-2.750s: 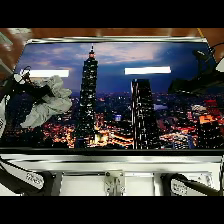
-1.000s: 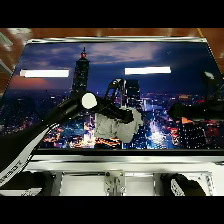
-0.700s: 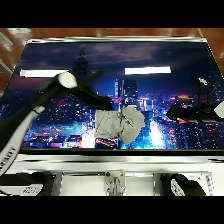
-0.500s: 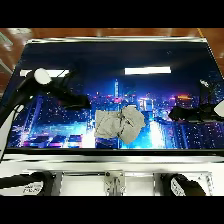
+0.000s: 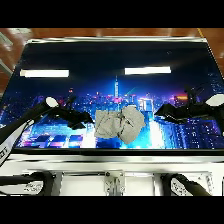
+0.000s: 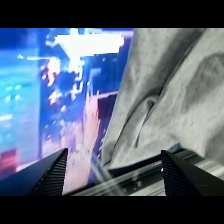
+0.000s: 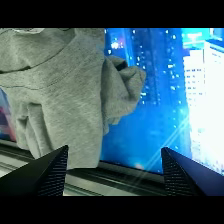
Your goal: Fold the shirts.
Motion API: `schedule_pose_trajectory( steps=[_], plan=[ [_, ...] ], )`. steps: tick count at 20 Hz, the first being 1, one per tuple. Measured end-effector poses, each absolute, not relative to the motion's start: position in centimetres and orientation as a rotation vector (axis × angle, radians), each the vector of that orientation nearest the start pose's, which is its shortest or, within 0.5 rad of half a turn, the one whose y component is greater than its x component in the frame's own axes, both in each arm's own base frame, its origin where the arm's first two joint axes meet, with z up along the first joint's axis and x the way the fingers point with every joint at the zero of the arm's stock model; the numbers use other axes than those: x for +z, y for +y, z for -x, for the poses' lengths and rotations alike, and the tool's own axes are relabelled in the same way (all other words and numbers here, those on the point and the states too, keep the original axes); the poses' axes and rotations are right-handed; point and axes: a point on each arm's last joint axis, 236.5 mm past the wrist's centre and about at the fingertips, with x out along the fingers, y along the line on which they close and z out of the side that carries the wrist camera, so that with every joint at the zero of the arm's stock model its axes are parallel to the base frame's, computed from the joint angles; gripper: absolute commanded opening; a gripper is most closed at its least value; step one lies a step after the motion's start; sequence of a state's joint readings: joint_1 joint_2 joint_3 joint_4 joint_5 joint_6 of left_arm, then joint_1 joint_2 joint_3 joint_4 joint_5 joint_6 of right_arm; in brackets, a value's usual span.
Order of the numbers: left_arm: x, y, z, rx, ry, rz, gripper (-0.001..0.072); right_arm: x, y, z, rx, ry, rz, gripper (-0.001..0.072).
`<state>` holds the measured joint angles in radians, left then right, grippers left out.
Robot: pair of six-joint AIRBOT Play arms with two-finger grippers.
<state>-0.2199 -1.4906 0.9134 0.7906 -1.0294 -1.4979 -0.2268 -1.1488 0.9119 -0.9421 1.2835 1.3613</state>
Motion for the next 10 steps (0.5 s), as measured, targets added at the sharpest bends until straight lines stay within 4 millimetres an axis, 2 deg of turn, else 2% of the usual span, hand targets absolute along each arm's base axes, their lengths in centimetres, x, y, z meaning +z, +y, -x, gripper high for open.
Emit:
schedule_pose_trajectory(
  steps=[6, 7, 10],
  plan=[
    [-10.8, -24.0, -33.2, -0.414, 1.549, 0.737, 0.0695, 0.6, 7.4, -32.1, 0.347, 1.348, -0.642, 0.07],
    [-10.9, -24.3, -33.6, -0.415, 1.547, 0.748, 0.0639, 0.6, 7.4, -32.2, 0.348, 1.346, -0.646, 0.07],
    [-11.8, -25.0, -34.9, -0.414, 1.53, 0.745, 0.0249, 0.6, 7.7, -32.3, 0.35, 1.345, -0.649, 0.07]
  ],
)
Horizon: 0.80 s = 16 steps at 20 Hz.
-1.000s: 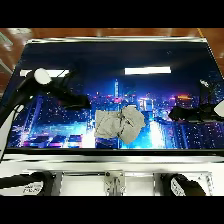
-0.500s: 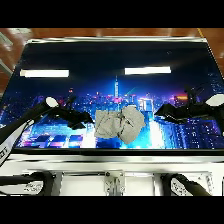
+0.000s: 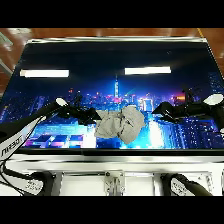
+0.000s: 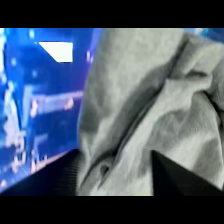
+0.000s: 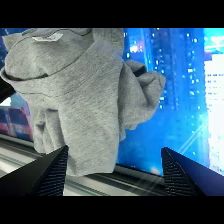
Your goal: Fold the shirts.
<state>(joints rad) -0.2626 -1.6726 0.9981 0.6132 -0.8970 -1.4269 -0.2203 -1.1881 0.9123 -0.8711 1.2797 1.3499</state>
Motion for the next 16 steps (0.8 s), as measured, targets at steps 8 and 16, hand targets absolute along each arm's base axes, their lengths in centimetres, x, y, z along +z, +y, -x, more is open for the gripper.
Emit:
schedule_pose_trajectory(
  steps=[8, 16],
  plan=[
    [-11.4, -26.6, -36.2, -0.49, 1.49, 0.69, 0.0038, -2.2, 11.7, -32.7, 0.392, 1.408, -0.599, 0.0701],
    [-8.6, -26.9, -37.4, -0.545, 1.422, 0.669, 0.0035, -5.4, 16.8, -34.5, 0.419, 1.412, -0.616, 0.0057]
  ],
)
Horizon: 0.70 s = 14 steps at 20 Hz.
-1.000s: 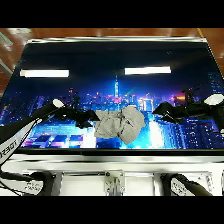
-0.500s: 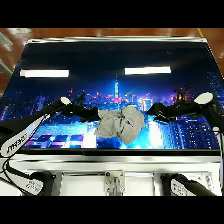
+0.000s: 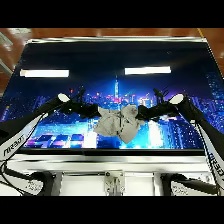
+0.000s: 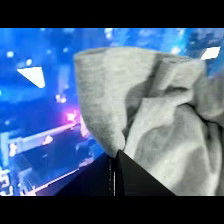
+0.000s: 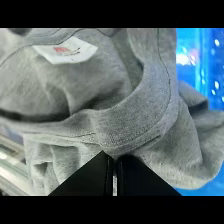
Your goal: Fold the shirts.
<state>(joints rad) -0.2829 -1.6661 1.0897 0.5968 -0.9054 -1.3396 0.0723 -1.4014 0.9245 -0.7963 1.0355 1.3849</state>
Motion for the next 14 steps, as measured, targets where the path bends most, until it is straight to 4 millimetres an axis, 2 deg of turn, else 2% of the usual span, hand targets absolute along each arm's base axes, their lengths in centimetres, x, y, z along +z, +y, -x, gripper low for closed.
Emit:
schedule_pose_trajectory(
  steps=[2, 4, 5, 6, 8, 10, 11, 12, 13, 14],
  plan=[
    [-5.7, -26.0, -39.0, -0.565, 1.339, 0.617, 0.0035, -2.5, 16.9, -36.3, 0.447, 1.313, -0.598, 0.0057],
    [-0.2, -23.8, -41.5, -0.557, 1.199, 0.554, 0.0035, 2.8, 16.1, -38.3, 0.481, 1.16, -0.535, 0.0057],
    [3.4, -22.4, -42.6, -0.552, 1.115, 0.523, 0.0035, 6.4, 15.4, -39.2, 0.492, 1.061, -0.496, 0.0057],
    [8.0, -20.8, -43.7, -0.541, 1.004, 0.497, 0.0035, 10.4, 14.7, -39.8, 0.5, 0.958, -0.457, 0.0057],
    [18.4, -17.3, -44.4, -0.518, 0.764, 0.45, 0.0035, 19.7, 13.1, -39.8, 0.502, 0.72, -0.383, 0.0057],
    [29.6, -13.9, -42.5, -0.491, 0.504, 0.403, 0.0036, 29.2, 11.9, -37.9, 0.491, 0.475, -0.326, 0.0057],
    [35.0, -12.6, -40.4, -0.481, 0.374, 0.377, 0.0036, 33.8, 11.5, -36.2, 0.487, 0.357, -0.305, 0.0056],
    [39.8, -11.4, -37.9, -0.469, 0.257, 0.351, 0.0036, 37.5, 11.1, -34.4, 0.482, 0.26, -0.286, 0.0057],
    [43.6, -10.4, -35.4, -0.455, 0.159, 0.327, 0.0036, 41.0, 10.6, -32.4, 0.468, 0.165, -0.266, 0.0057],
    [47.0, -9.7, -32.6, -0.442, 0.065, 0.302, 0.0036, 43.6, 10.2, -30.5, 0.455, 0.091, -0.25, 0.0057]
  ],
)
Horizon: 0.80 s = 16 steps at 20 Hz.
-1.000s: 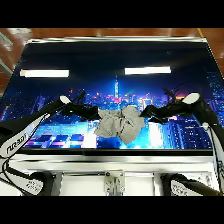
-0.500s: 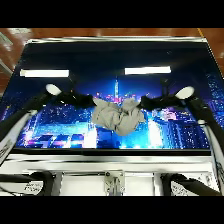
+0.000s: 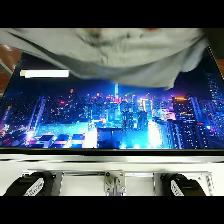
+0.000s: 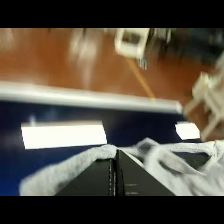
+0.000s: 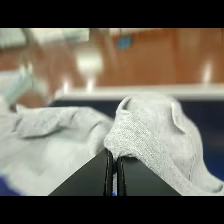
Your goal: Fold the shirts.
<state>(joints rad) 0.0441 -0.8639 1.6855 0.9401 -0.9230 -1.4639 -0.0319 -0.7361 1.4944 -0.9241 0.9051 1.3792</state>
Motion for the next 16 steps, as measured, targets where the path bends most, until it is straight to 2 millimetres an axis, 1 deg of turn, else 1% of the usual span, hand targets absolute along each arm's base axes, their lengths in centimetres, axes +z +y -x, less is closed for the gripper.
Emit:
schedule_pose_trajectory(
  steps=[1, 2, 3, 4, 5, 6, 7, 8, 9, 10, 11, 13, 14, 16],
  plan=[
    [49.4, -9.3, -30.1, -0.433, -0.005, 0.28, 0.0036, 45.7, 9.8, -28.6, 0.441, 0.032, -0.239, 0.0057],
    [51.3, -8.9, -27.6, -0.42, -0.067, 0.255, 0.0036, 47.0, 9.5, -26.9, 0.425, -0.008, -0.234, 0.0057],
    [52.6, -8.5, -25.6, -0.4, -0.113, 0.232, 0.0037, 48.0, 8.9, -25.5, 0.401, -0.037, -0.23, 0.0057],
    [53.7, -7.8, -23.9, -0.367, -0.154, 0.209, 0.0036, 48.3, 8.6, -24.4, 0.384, -0.045, -0.224, 0.0057],
    [54.3, -7.3, -22.6, -0.339, -0.181, 0.198, 0.0036, 48.0, 8.3, -23.4, 0.367, -0.025, -0.216, 0.0057],
    [54.5, -6.7, -21.8, -0.305, -0.188, 0.182, 0.0036, 47.1, 8.2, -22.8, 0.358, 0.014, -0.21, 0.0057],
    [54.1, -6.0, -21.4, -0.271, -0.176, 0.165, 0.0037, 45.4, 8.1, -22.5, 0.343, 0.086, -0.197, 0.0057],
    [53.4, -5.5, -21.4, -0.244, -0.15, 0.151, 0.0037, 43.3, 8.0, -22.3, 0.332, 0.178, -0.184, 0.0057],
    [52.2, -5.1, -21.9, -0.222, -0.105, 0.141, 0.0037, 40.1, 7.8, -22.0, 0.318, 0.31, -0.165, 0.0056],
    [50.2, -4.7, -22.8, -0.202, -0.031, 0.136, 0.0037, 36.3, 7.2, -21.6, 0.291, 0.465, -0.144, 0.0057],
    [47.8, -4.5, -23.9, -0.19, 0.052, 0.134, 0.0037, 32.9, 6.3, -21.2, 0.251, 0.601, -0.127, 0.0056],
    [41.6, -3.9, -26.6, -0.169, 0.243, 0.148, 0.0037, 27.1, 4.5, -20.6, 0.174, 0.809, -0.111, 0.0057],
    [37.8, -3.7, -28.0, -0.158, 0.346, 0.159, 0.0037, 24.2, 4.0, -20.7, 0.152, 0.901, -0.113, 0.0057],
    [30.0, -3.2, -30.7, -0.138, 0.542, 0.19, 0.0037, 18.9, 3.6, -22.0, 0.13, 1.022, -0.129, 0.0056]
  ],
)
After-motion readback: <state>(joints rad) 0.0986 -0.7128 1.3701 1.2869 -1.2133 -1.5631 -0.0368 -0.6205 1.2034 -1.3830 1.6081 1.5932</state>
